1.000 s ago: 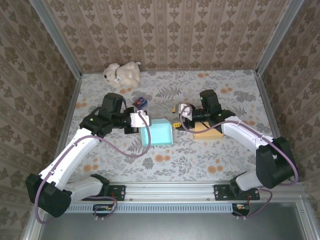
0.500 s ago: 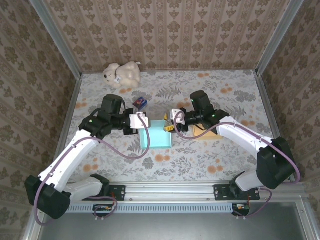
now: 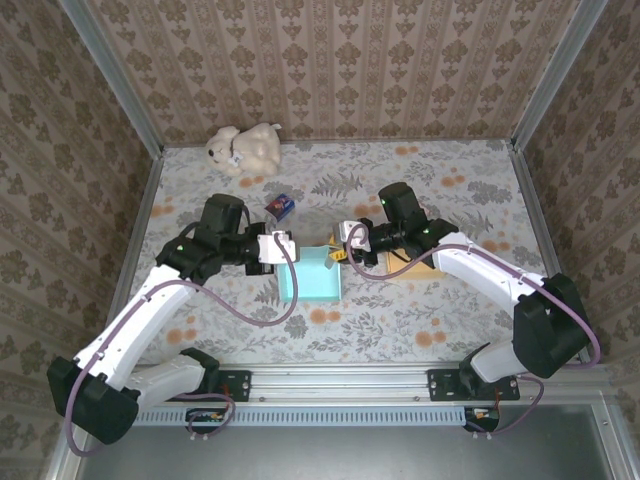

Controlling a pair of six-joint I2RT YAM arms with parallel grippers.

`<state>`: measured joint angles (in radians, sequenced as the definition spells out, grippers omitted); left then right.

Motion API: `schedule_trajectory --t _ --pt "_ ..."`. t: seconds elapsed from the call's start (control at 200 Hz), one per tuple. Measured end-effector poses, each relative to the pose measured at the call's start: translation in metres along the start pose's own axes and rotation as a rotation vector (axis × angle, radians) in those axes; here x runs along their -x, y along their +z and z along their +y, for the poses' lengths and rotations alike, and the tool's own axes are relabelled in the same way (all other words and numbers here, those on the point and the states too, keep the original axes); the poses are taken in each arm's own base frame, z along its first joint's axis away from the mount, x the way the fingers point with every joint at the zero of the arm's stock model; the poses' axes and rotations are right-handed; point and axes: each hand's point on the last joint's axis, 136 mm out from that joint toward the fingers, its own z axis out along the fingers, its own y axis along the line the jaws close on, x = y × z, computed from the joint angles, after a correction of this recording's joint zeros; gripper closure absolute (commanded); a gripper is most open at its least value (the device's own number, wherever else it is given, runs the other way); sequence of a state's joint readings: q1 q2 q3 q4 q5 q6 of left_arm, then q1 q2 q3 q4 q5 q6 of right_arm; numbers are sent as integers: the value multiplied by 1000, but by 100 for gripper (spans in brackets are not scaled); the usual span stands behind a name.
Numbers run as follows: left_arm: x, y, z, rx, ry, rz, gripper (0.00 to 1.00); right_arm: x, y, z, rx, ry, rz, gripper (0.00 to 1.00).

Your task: Fold the paper box

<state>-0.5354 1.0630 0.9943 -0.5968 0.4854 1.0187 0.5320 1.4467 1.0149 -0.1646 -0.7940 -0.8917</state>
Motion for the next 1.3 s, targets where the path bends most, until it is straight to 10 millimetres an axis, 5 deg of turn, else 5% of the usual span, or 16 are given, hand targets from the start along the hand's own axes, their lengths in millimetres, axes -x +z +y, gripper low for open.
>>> schedule_trajectory --t 0.53,0.755,0.885,0.99,1.13,1.24,1.3 --pt "2 2 -5 -14 10 -4 100 -2 2 0 3 8 3 77" --pt "2 2 -5 -10 19 3 100 -3 2 1 6 11 4 100" --pt "2 2 -6 -11 22 5 100 -3 2 1 5 10 5 100" --pt "3 2 -4 -1 26 7 72 -3 2 0 2 8 6 100" --pt "20 -4 5 50 11 -50 47 -12 6 3 -12 3 23 100" --pt "41 -32 24 172 -45 -130 42 -21 10 5 -19 6 36 100" --pt "56 -55 37 268 -101 -190 31 -25 12 3 -31 6 39 100"
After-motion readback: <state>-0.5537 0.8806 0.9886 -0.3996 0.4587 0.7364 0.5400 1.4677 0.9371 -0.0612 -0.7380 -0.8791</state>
